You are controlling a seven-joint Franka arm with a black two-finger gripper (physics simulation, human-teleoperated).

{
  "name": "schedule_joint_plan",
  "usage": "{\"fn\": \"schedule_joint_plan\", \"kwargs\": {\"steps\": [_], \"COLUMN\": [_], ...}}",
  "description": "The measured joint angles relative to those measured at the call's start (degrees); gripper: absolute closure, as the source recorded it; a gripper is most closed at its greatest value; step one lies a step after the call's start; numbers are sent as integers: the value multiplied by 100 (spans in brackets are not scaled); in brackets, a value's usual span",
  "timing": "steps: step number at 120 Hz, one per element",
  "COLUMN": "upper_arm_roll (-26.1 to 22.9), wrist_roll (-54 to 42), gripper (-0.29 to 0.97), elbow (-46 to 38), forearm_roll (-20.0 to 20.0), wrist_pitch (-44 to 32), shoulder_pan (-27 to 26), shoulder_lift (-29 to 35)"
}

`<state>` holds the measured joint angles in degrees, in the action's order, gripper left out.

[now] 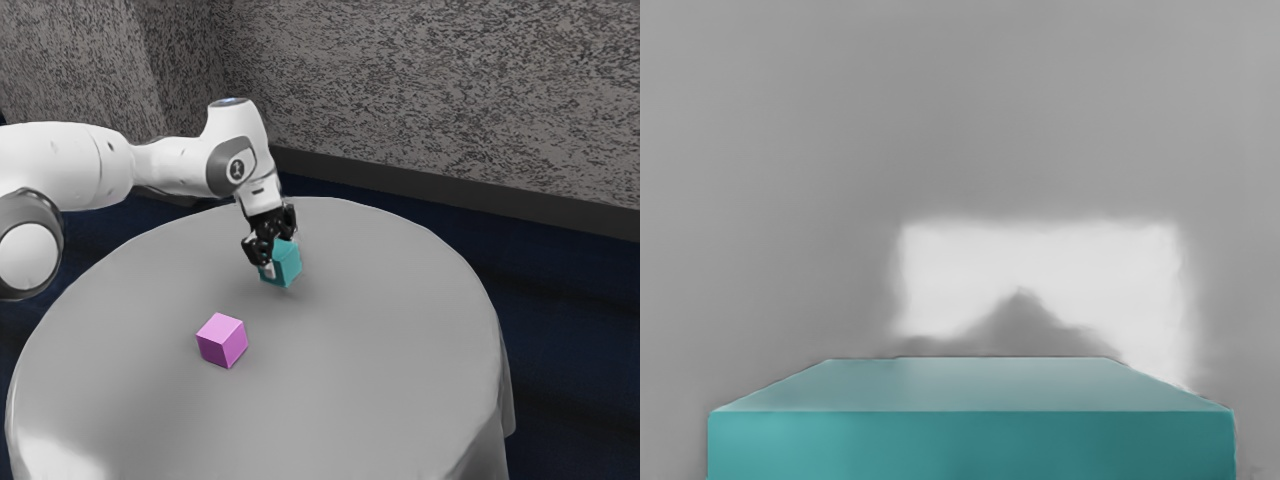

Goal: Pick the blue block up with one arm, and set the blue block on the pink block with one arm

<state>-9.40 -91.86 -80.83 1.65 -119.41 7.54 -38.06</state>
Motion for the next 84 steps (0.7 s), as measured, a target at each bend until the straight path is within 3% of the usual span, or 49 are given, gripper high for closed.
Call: {"fn": "schedule_joint_plan", "kwargs": {"steps": [19, 30, 57, 84], "upper_arm_roll": [0, 7, 17, 15], "wrist_roll": [25, 38, 43, -16], "gripper": [31, 30, 30, 30], "elbow": [-1614, -2291, -3544, -4028], "forearm_roll": [171, 245, 280, 109], "wrist_pitch": [5, 29, 69, -255], "shoulder_pan": [210, 260, 353, 447], "shoulder_lift": [1609, 2200, 3013, 3151]}}
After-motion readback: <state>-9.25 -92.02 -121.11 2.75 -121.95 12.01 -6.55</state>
